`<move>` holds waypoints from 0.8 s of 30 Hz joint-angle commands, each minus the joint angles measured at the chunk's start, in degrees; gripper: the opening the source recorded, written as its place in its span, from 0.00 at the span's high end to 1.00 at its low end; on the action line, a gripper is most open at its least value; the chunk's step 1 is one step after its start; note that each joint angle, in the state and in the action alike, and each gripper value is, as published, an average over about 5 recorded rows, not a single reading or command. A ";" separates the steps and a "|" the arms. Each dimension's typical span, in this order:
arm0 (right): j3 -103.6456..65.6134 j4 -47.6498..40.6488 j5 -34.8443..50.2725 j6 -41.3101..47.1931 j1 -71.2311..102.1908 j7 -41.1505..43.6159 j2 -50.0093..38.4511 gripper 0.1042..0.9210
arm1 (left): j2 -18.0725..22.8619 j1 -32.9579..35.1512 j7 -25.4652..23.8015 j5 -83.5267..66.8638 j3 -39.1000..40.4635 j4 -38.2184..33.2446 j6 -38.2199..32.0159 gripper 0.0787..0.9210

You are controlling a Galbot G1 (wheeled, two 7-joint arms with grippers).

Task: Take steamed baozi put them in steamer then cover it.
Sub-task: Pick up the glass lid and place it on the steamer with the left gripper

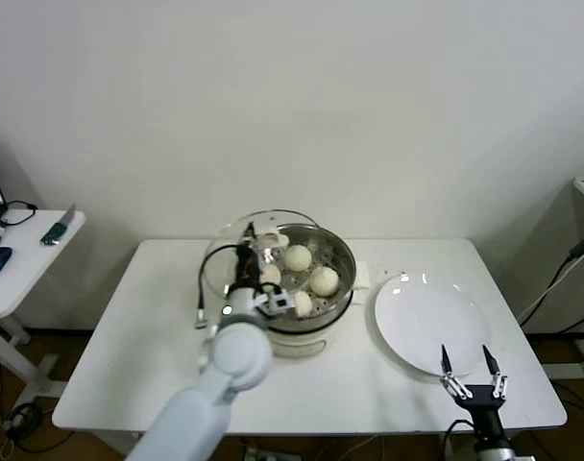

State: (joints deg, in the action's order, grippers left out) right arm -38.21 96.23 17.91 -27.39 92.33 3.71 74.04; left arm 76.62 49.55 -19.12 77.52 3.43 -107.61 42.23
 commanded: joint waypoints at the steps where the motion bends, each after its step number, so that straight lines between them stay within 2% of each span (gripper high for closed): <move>1: -0.63 -0.12 1.10 -0.20 -0.08 -0.01 -0.35 0.12 | 11.76 -0.25 -1.62 7.37 4.44 5.33 2.71 0.93; 5: -0.61 -0.04 1.19 -0.17 -0.18 0.02 -0.34 0.12 | 13.71 -0.19 -0.43 7.97 4.45 7.53 2.45 0.93; 11: -0.46 -0.16 1.17 -0.30 -0.15 0.02 -0.13 0.12 | 14.17 -0.84 1.18 8.13 4.28 10.23 1.74 0.93; 24: -0.79 -0.57 1.49 -0.71 -0.23 -0.07 0.27 0.12 | 10.76 0.20 3.73 9.93 3.30 12.48 -1.16 0.93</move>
State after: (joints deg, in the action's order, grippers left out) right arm -38.95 95.68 19.28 -28.04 92.14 3.70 74.16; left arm 87.72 49.58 -16.90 86.14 6.45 -97.62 42.19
